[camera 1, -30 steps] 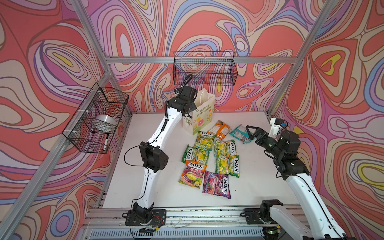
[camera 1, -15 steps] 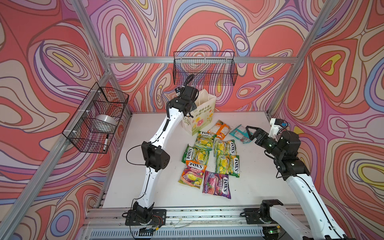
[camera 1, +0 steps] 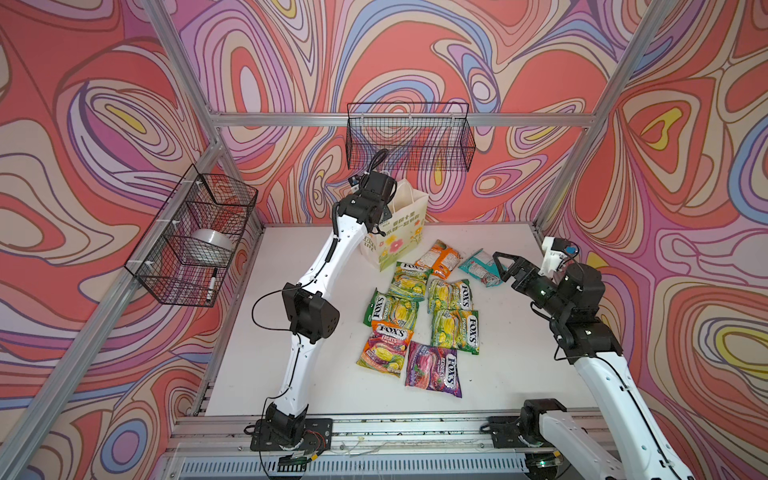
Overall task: Place the snacks into the paper bag
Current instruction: 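Grasp the white paper bag's rim with the left gripper and pull it nearer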
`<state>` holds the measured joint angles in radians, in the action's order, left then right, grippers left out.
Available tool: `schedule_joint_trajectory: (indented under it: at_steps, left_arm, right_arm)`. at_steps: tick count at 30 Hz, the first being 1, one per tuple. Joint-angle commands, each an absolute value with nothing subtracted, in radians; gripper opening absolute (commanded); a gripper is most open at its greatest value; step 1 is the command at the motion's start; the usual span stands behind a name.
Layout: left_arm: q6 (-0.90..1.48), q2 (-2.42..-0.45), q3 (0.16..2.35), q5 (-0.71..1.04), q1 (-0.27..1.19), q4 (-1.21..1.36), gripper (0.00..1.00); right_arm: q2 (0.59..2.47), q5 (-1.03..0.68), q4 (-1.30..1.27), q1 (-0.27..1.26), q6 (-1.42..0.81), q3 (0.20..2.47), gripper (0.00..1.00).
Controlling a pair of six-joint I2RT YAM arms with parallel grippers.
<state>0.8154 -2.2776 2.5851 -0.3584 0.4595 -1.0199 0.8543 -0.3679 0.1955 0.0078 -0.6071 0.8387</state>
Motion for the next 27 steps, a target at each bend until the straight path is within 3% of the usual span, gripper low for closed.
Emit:
schedule_joint_trajectory:
  at_steps: [1,12,18,24,27]
  left_arm:
    - [0.806,-2.178,2.58,-0.426,0.462,-1.103,0.0]
    - [0.89,-1.785,2.27,-0.578,0.462,-1.216,0.0]
    - [1.009,-1.552,1.976,-0.569,0.46,-1.204,0.0]
    - [1.15,-1.493,1.923,-0.591,0.409,-1.3,0.0]
    - [1.19,-1.465,1.839,-0.509,0.369,-1.238,0.0]
  right_arm:
    - [0.849,-0.383,0.205,0.012,-0.598,0.842,0.98]
    - [0.926,-0.391,0.254,0.025,-0.586,0.865,0.97]
    - [0.961,-0.386,0.259,0.064,-0.581,0.862,0.98]
    - [1.006,-0.369,0.244,0.139,-0.584,0.877,0.97]
    - [1.016,-0.356,0.241,0.167,-0.582,0.883,0.97]
